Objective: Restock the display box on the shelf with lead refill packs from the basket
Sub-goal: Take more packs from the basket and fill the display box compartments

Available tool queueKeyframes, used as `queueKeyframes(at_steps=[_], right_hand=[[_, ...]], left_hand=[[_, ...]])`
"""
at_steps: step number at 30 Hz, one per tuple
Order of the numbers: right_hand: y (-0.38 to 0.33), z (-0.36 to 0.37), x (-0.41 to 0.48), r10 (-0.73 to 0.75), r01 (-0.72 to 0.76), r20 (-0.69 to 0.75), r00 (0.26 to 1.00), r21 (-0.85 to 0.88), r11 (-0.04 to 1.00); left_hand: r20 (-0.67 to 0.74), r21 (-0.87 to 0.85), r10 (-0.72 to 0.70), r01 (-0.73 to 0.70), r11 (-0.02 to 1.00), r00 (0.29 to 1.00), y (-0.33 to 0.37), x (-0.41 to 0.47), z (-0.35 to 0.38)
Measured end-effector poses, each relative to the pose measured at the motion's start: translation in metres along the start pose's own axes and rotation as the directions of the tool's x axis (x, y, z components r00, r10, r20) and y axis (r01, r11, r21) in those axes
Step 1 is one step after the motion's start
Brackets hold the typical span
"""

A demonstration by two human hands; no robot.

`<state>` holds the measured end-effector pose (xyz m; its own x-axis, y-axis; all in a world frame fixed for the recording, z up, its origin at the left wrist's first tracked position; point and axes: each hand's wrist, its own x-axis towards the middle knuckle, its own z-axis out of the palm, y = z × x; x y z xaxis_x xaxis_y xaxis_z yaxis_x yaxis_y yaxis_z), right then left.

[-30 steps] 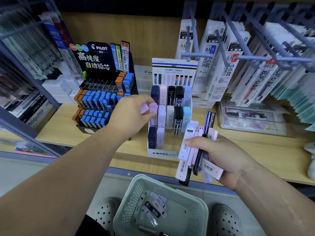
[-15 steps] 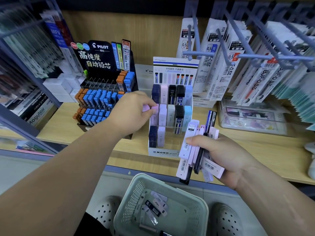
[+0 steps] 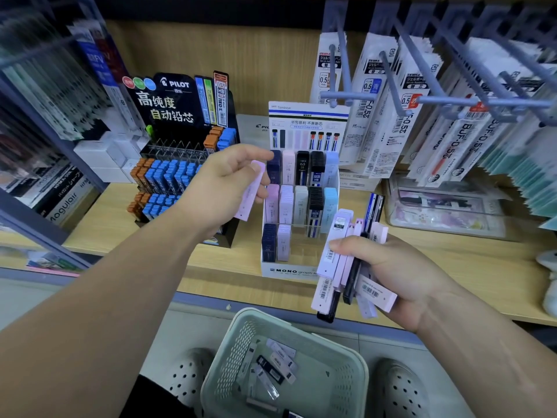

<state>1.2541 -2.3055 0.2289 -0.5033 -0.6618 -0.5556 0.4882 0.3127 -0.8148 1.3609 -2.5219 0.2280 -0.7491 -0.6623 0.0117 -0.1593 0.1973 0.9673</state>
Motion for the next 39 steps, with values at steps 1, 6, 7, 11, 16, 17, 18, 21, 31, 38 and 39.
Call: queueKeyframes(at_steps=[1, 6, 7, 11, 16, 17, 18, 21, 31, 38, 39], right_hand=[[0.0, 0.0, 0.0, -0.003, 0.003, 0.001, 1.0, 0.0, 1.0], [0.001, 0.0, 0.001, -0.011, 0.011, 0.002, 1.0, -0.001, 1.0], [0.001, 0.0, 0.001, -0.014, 0.014, 0.001, 1.0, 0.0, 1.0], [0.002, 0.001, 0.002, -0.015, 0.015, -0.006, 1.0, 0.002, 1.0], [0.001, 0.0, 0.001, 0.001, -0.001, -0.01, 1.0, 0.014, 1.0], [0.001, -0.001, 0.001, 0.0, 0.0, -0.008, 1.0, 0.023, 1.0], [0.001, -0.001, 0.002, -0.002, 0.002, -0.008, 1.0, 0.033, 0.999], [0.001, -0.002, 0.003, -0.005, 0.005, -0.002, 1.0, 0.057, 0.998], [-0.001, -0.003, -0.002, 0.007, -0.008, 0.019, 1.0, 0.062, 0.998], [-0.001, -0.002, -0.002, 0.012, -0.013, 0.024, 1.0, 0.063, 0.998], [-0.001, -0.002, -0.002, 0.013, -0.014, 0.025, 1.0, 0.063, 0.998]], left_hand=[[0.001, -0.02, 0.011, -0.011, 1.0, 1.0, -0.001, 0.0, -0.001], [-0.004, 0.003, 0.087, -0.087, 0.996, 0.996, -0.007, 0.001, -0.002], [-0.013, 0.01, 0.102, -0.102, 0.995, 0.995, -0.008, 0.001, -0.002], [-0.058, 0.051, 0.133, -0.13, 0.99, 0.989, -0.013, 0.002, -0.003], [-0.08, 0.183, 0.157, -0.14, 0.973, 0.984, -0.017, 0.003, -0.001], [-0.082, 0.19, 0.157, -0.14, 0.972, 0.984, -0.017, 0.003, 0.0], [-0.084, 0.188, 0.158, -0.14, 0.972, 0.984, -0.018, 0.004, 0.0], [-0.095, 0.179, 0.179, -0.16, 0.971, 0.979, -0.018, 0.005, 0.001], [-0.101, 0.217, 0.235, -0.209, 0.954, 0.967, -0.014, 0.005, 0.001], [-0.02, 0.419, 0.325, -0.287, 0.862, 0.945, -0.021, 0.004, 0.003], [0.007, 0.469, 0.36, -0.321, 0.823, 0.933, -0.024, 0.005, 0.004]])
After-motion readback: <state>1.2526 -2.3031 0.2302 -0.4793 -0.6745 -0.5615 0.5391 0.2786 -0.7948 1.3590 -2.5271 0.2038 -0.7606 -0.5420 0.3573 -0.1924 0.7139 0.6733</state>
